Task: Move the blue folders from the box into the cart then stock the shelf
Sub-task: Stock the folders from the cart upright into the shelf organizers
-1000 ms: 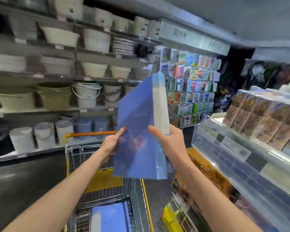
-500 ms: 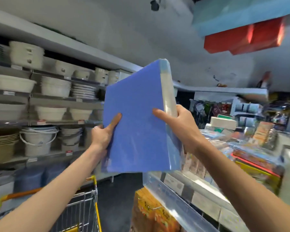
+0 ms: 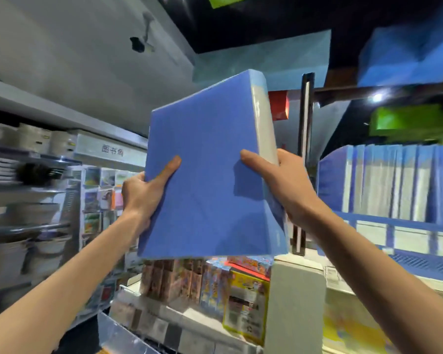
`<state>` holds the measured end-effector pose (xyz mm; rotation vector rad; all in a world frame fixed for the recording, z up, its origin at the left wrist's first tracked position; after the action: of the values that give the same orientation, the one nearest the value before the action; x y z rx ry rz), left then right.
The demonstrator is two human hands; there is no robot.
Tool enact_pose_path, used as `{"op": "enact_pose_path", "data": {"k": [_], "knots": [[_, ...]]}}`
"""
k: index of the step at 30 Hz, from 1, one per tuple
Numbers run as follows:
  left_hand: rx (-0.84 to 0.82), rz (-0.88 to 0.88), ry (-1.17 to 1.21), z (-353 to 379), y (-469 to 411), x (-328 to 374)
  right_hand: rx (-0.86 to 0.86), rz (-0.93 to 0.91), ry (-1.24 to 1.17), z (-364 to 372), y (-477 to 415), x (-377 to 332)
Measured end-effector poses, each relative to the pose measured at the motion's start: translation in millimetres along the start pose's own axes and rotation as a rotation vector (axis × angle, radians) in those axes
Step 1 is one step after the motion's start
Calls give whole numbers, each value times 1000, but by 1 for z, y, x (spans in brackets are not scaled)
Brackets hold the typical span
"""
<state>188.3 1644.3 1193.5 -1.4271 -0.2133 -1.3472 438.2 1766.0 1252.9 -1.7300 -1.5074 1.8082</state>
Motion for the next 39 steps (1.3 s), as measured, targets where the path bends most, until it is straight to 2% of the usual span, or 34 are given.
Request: {"op": "enact_pose_path", "data": {"k": [5, 10, 21, 25, 33, 36, 39], "knots": [[-33, 87, 78, 65, 2, 25, 52, 0, 0, -58, 3, -16], [-168, 116, 203, 133, 10, 42, 136, 19, -68, -116, 18, -30], [-234, 416, 101, 267, 81, 103, 318, 0, -175, -268, 70, -42], [-320, 493, 110, 335, 116, 114, 340, 3, -141, -342, 90, -39], [-471, 425, 58, 498, 182, 118, 505, -8, 32, -494, 140, -49], [-520, 430, 11, 556, 210, 115, 566, -14, 138, -545, 161, -60], [-578, 521, -123, 605, 243, 118, 638, -54, 203, -585, 178, -73]]}}
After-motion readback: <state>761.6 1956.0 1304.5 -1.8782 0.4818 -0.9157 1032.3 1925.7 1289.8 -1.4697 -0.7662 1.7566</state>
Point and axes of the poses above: each hand's wrist, its own y-axis away from the middle knuckle, its own z-axis out of the palm, x = y × z, the point moved 5 cm from there along -y, towards the middle knuckle, and after that the axes turned 7 degrees about -x, right-handed, at the moved point
